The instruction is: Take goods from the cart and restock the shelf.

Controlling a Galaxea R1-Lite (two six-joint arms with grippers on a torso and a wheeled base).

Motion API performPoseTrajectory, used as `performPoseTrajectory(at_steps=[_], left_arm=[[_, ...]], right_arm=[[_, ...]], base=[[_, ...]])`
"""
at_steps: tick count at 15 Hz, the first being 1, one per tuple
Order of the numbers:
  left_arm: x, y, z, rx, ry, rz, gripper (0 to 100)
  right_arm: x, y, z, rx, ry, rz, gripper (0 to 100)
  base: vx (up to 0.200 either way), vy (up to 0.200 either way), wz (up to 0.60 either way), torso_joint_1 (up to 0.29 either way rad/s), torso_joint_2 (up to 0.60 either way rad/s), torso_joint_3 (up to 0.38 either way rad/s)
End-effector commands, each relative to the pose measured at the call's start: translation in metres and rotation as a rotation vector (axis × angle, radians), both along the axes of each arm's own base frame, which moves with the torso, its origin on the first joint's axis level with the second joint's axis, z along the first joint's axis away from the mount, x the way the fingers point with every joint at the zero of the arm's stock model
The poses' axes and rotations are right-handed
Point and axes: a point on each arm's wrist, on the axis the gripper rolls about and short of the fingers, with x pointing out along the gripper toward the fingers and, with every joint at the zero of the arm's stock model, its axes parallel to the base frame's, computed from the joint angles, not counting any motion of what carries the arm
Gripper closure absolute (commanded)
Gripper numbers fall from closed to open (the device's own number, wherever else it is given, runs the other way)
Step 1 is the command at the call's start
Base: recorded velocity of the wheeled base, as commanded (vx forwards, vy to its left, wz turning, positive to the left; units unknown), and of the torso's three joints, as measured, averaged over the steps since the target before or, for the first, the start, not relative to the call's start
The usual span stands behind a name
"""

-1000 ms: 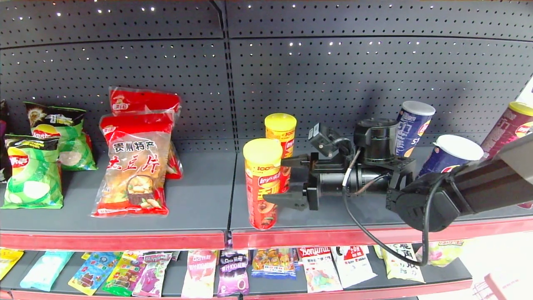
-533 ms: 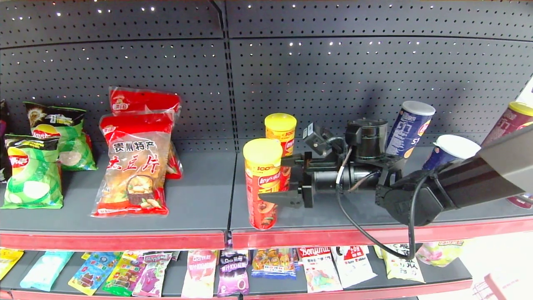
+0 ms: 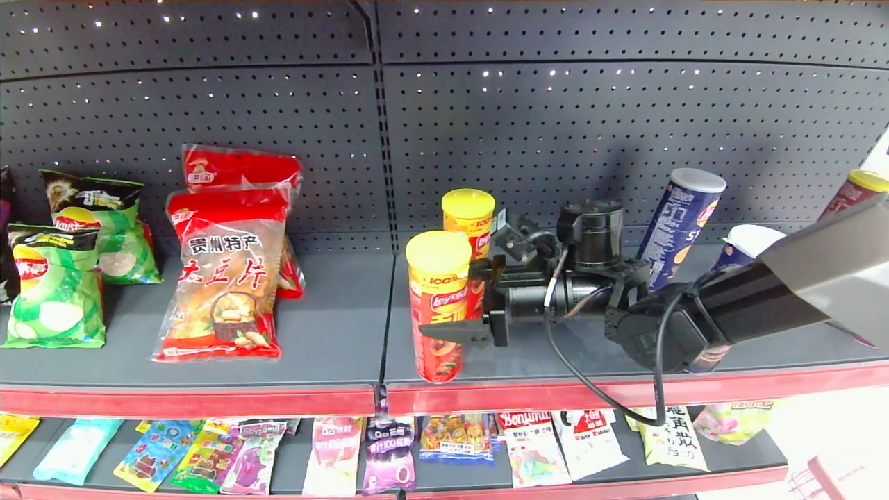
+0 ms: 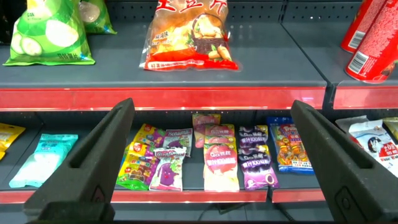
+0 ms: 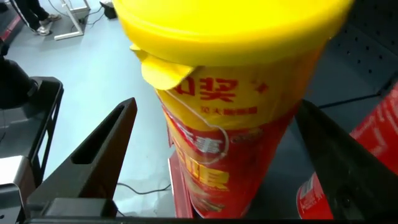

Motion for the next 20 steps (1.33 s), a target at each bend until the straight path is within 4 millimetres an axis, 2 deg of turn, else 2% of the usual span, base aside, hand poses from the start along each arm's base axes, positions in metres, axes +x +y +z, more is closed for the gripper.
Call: performPoseTrajectory(at_steps=[1,2,3,9,12,16,19,20], left_arm=[[0.000,0.000,0.000,0.000,0.001,0.000,0],[0.000,0.000,0.000,0.000,0.001,0.000,0],[0.000,0.000,0.000,0.000,0.001,0.000,0],[0.000,0.000,0.000,0.000,0.001,0.000,0],[0.000,0.000,0.000,0.000,0.001,0.000,0],[0.000,0.000,0.000,0.000,0.001,0.000,0],[0.000,0.000,0.000,0.000,0.001,0.000,0],[0.000,0.000,0.000,0.000,0.001,0.001,0]], right_arm=[[0.001,0.003,-0.005,-0.006,0.009,0.005,0],[0.002,0.003,-0.007,-0.007,0.006,0.007,0],[0.002,0.004,-0.006,-0.007,0.005,0.006,100],[0.004,0.004,-0.008,-0.010,0.007,0.000,100],[-0.001,0.000,0.007,0.004,-0.022,-0.026,100],[-0.016,-0.018,0.026,0.004,-0.051,-0.112,100],[-0.018,-0.028,0.029,-0.001,-0.066,-0.129,100],[-0.019,-0.037,0.030,-0.006,-0.075,-0.147,100]], base=[[0.000,0.000,0.00,0.000,0.00,0.000],[0.000,0.000,0.00,0.000,0.00,0.000],[0.000,0.000,0.00,0.000,0.00,0.000],[0.000,0.000,0.00,0.000,0.00,0.000],[0.000,0.000,0.00,0.000,0.00,0.000],[0.000,0.000,0.00,0.000,0.00,0.000],[0.000,0.000,0.00,0.000,0.00,0.000],[0.000,0.000,0.00,0.000,0.00,0.000]])
